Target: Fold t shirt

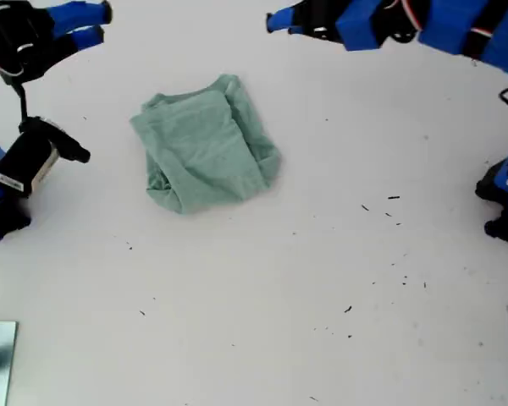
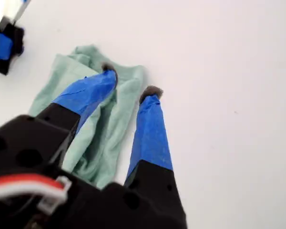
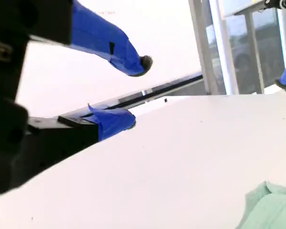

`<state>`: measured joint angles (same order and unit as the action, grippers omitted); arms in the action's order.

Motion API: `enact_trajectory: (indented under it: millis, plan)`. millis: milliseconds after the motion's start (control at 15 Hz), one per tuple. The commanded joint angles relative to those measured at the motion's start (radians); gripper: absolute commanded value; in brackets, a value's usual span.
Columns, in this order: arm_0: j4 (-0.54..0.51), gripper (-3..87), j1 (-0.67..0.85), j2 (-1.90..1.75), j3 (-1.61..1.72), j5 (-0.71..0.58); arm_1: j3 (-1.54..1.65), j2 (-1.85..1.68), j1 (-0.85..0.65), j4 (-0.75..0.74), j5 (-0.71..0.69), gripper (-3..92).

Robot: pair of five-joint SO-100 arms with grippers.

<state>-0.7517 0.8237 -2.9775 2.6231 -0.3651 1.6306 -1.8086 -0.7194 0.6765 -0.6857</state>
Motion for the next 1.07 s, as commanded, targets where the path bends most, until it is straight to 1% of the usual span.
enact_trajectory:
  millis: [0,67,133,200,267,333,400,467,533,600,667,733,800,867,933,1000]
  plan:
    - [0.0,12.2,-0.035,-0.118,0.104,0.021,0.31,-0.37,-0.015,-0.002,-0.031,12.3]
    - [0.002,7.7,-0.094,-0.175,0.175,0.038,0.469,-0.511,-0.003,0.052,-0.02,10.8]
    - [-0.014,-0.2,-0.173,-0.23,0.252,0.083,0.629,-0.67,0.028,0.089,-0.005,2.5]
    - [-0.015,-0.2,-0.272,-0.255,0.311,0.098,0.773,-0.818,0.066,0.127,0.017,2.2]
    - [-0.035,-0.2,-0.37,-0.233,0.337,0.135,0.884,-0.943,0.104,0.198,0.048,2.4]
    - [-0.086,-0.2,-0.48,-0.215,0.347,0.229,0.969,-1.052,0.147,0.279,0.087,2.4]
    - [-0.12,-0.2,-0.557,-0.232,0.387,0.288,1.062,-1.157,0.186,0.345,0.13,2.4]
    - [-0.153,0.0,-0.604,-0.316,0.454,0.33,1.181,-1.27,0.218,0.394,0.183,2.4]
    - [-0.195,4.3,-0.661,-0.471,0.515,0.382,1.313,-1.425,0.256,0.443,0.235,2.3]
    - [-0.249,7.2,-0.696,-0.634,0.586,0.449,1.428,-1.643,0.284,0.568,0.295,2.3]
    - [-0.27,6.6,-0.719,-0.609,0.594,0.445,1.474,-1.683,0.304,0.666,0.345,2.3]
    - [-0.287,11.5,-0.747,-0.568,0.615,0.463,1.468,-1.655,0.328,0.676,0.365,2.2]
    - [-0.279,12.6,-0.762,-0.555,0.621,0.451,1.47,-1.684,0.324,0.672,0.337,2.5]
    - [-0.279,12.9,-0.779,-0.607,0.62,0.304,1.473,-1.695,0.319,0.666,0.35,2.7]
    - [-0.278,13.4,-0.804,-0.629,0.601,0.138,1.473,-1.695,0.318,0.666,0.307,3.2]
    - [-0.275,13.3,-0.828,-0.629,0.606,0.129,1.473,-1.695,0.321,0.666,0.278,3.3]
